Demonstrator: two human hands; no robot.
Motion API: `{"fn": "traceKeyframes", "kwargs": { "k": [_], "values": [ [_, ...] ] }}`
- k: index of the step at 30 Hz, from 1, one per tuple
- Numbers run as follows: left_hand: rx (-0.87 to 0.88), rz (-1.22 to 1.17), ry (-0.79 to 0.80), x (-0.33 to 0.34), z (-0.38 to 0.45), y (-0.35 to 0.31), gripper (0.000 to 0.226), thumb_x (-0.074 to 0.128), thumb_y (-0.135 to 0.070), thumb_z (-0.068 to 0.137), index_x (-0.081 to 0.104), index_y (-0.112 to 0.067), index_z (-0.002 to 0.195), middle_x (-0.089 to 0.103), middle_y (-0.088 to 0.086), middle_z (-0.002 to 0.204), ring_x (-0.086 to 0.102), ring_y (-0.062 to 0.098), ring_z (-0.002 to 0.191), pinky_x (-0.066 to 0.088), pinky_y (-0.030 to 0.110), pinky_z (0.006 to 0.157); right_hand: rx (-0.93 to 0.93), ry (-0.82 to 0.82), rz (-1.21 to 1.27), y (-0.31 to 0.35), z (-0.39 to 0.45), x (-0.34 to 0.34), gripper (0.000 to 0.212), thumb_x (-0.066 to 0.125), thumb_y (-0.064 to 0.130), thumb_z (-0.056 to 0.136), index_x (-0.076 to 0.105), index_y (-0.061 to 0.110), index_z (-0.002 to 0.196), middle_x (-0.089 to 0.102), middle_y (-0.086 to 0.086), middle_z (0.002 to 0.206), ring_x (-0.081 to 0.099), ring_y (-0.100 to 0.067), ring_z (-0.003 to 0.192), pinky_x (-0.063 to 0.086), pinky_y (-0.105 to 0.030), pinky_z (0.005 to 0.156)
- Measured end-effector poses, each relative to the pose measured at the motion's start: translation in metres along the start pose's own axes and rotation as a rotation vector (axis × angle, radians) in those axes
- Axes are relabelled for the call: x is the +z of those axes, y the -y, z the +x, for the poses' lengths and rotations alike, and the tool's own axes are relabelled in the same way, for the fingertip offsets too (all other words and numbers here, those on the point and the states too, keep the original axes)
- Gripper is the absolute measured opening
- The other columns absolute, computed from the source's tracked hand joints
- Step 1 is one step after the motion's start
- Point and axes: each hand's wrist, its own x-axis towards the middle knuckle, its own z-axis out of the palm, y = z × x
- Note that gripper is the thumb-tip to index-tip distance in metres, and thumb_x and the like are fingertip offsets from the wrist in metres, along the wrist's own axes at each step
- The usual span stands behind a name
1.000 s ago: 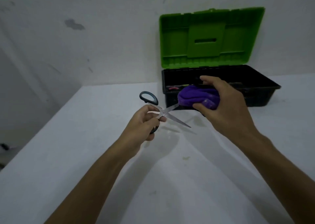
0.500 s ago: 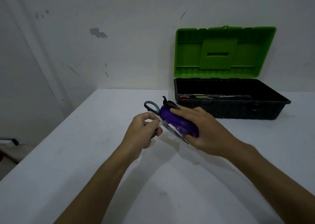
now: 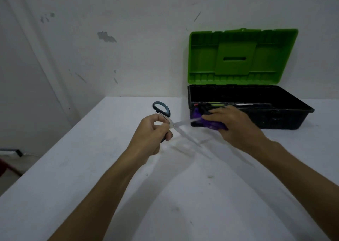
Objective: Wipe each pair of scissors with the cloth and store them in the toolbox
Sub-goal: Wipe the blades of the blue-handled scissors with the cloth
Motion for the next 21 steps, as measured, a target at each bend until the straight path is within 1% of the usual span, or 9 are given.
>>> {"fn": "traceKeyframes", "kwargs": {
  "k": [3,5,6,8,11,15,18,20,21],
  "values": [
    [0.025,0.069,-0.051,-0.004,-0.001,0.001,0.017,0.044,-0.003,0.090,0.058,-0.011,0.097,0.060,0.003,0.061,0.024,0.011,0.039,0.020,0.019,0.040,0.118,-0.130,0.035,-0.001,-0.006,-0.005,0.055,0.076,-0.002,0.073,0.065,0.014,0.124,0.067,-0.008,0.116,0.057,-0.028,0.096,0.036,-0.026,0.084],
    [0.019,0.113,-0.055,0.002,-0.003,0.005,0.016,0.045,-0.005,0.091,0.057,-0.013,0.098,0.062,0.003,0.064,0.027,0.007,0.034,0.023,0.019,0.036,0.083,-0.226,0.080,0.021,-0.005,-0.007,0.054,0.075,0.000,0.074,0.065,0.014,0.125,0.066,-0.006,0.118,0.056,-0.023,0.098,0.036,-0.021,0.087],
    [0.013,0.118,-0.051,0.007,-0.003,0.007,0.016,0.045,-0.005,0.091,0.056,-0.013,0.098,0.063,0.003,0.065,0.029,0.006,0.034,0.025,0.019,0.036,0.054,-0.241,0.111,0.033,-0.003,-0.006,0.053,0.076,0.001,0.074,0.065,0.015,0.125,0.066,-0.005,0.118,0.056,-0.022,0.099,0.037,-0.021,0.089],
    [0.004,0.092,-0.041,0.015,-0.005,0.010,0.016,0.043,-0.006,0.093,0.056,-0.012,0.100,0.064,0.003,0.066,0.032,0.009,0.039,0.025,0.020,0.036,0.001,-0.190,0.158,0.057,-0.002,0.002,0.056,0.078,0.002,0.073,0.065,0.015,0.125,0.066,-0.004,0.119,0.057,-0.022,0.099,0.042,-0.025,0.088],
    [0.005,0.068,-0.059,0.019,-0.007,0.009,0.014,0.042,-0.009,0.095,0.055,-0.013,0.102,0.063,0.004,0.069,0.036,0.008,0.043,0.028,0.021,0.038,-0.018,-0.081,0.176,0.075,-0.003,0.020,0.061,0.079,0.002,0.073,0.060,0.015,0.130,0.063,-0.003,0.120,0.057,-0.021,0.099,0.043,-0.023,0.083],
    [0.019,0.063,-0.097,0.011,-0.009,0.013,0.018,0.040,-0.006,0.094,0.055,-0.014,0.102,0.063,0.004,0.067,0.033,0.006,0.038,0.026,0.019,0.038,0.112,-0.022,0.165,0.055,0.006,0.023,0.058,0.072,0.003,0.081,0.057,0.020,0.134,0.061,-0.001,0.124,0.054,-0.021,0.107,0.039,-0.023,0.091],
    [0.016,0.069,-0.140,0.008,-0.008,0.018,0.019,0.041,-0.007,0.097,0.054,-0.017,0.105,0.063,0.003,0.067,0.032,0.007,0.039,0.027,0.019,0.037,0.222,-0.099,0.166,0.047,0.011,0.008,0.049,0.070,0.013,0.086,0.058,0.019,0.133,0.062,-0.001,0.123,0.056,-0.018,0.109,0.036,-0.021,0.093],
    [0.034,0.081,-0.172,0.010,-0.007,0.020,0.017,0.042,-0.008,0.097,0.053,-0.016,0.107,0.062,0.000,0.065,0.035,0.005,0.038,0.028,0.019,0.037,0.215,-0.162,0.186,0.063,0.012,0.003,0.051,0.072,0.018,0.085,0.058,0.017,0.133,0.062,0.000,0.120,0.054,-0.009,0.102,0.035,-0.018,0.090],
    [0.046,0.063,-0.182,0.012,-0.007,0.020,0.017,0.043,-0.007,0.096,0.052,-0.015,0.107,0.062,-0.001,0.065,0.037,0.004,0.038,0.028,0.019,0.037,0.191,-0.156,0.215,0.074,0.011,0.004,0.052,0.073,0.019,0.083,0.058,0.017,0.133,0.061,0.001,0.119,0.052,-0.007,0.100,0.036,-0.017,0.089]
  ]
}}
